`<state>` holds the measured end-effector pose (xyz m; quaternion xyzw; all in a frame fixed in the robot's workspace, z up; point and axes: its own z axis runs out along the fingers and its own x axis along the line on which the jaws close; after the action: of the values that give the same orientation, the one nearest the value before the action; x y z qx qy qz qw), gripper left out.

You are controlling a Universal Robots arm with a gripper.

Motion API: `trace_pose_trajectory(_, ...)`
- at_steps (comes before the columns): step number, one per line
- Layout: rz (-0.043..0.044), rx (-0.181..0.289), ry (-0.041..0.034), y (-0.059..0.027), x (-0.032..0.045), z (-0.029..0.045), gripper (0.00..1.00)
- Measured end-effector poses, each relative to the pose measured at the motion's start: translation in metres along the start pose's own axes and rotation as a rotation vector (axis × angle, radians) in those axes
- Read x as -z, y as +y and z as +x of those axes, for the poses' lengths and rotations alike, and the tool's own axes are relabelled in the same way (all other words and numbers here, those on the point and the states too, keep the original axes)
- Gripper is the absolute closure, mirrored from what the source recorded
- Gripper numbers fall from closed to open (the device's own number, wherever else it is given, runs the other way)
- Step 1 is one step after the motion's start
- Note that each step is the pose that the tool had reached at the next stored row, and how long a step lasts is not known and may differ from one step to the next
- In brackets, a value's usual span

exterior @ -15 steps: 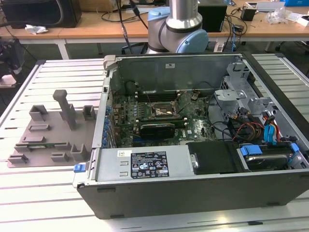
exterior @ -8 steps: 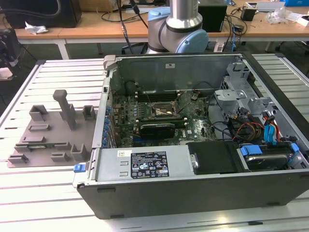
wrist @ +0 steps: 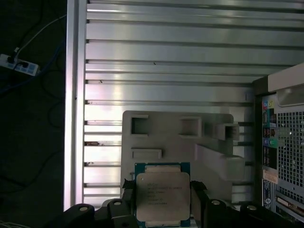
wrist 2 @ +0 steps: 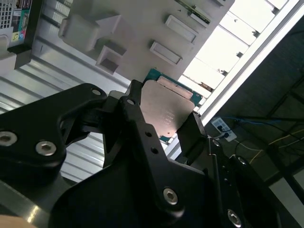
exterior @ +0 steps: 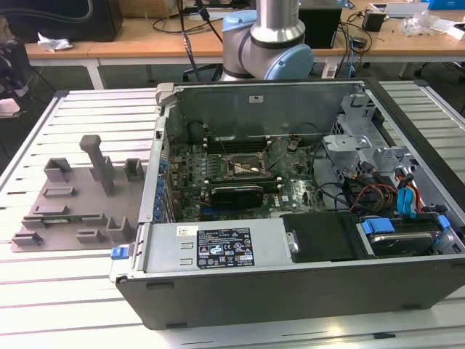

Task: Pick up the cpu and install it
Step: 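Pick up the cpu and move it towards the insertion slot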

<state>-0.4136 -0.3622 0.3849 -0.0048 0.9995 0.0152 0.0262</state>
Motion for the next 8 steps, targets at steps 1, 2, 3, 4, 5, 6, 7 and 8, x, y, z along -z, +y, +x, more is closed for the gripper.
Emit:
trace_pose_trajectory(1,0.0000,0.000,0.0000,0.0000,-0.0001,-0.0021,0.45)
trace_pose_trajectory(2,-0.0001,0.000,-0.0001,-0.0001,-0.0003,-0.0056,0.45)
trace_pose_trajectory(3,-0.0001,0.000,-0.0002,-0.0001,-0.0005,-0.0080,0.45)
trace_pose_trajectory(4,0.0000,0.000,0.0000,-0.0002,-0.0007,-0.0137,0.45)
trace_pose_trajectory(5,0.0000,0.000,0.0000,-0.0002,-0.0009,-0.0164,0.45)
trace_pose_trajectory(6,0.0000,0.000,0.0000,-0.0003,-0.0010,-0.0191,0.45)
trace_pose_trajectory(7,-0.0001,0.000,-0.0001,-0.0002,-0.0012,-0.0219,0.45)
trace_pose_trajectory(8,-0.0001,0.000,-0.0002,-0.0003,-0.0014,-0.0261,0.45)
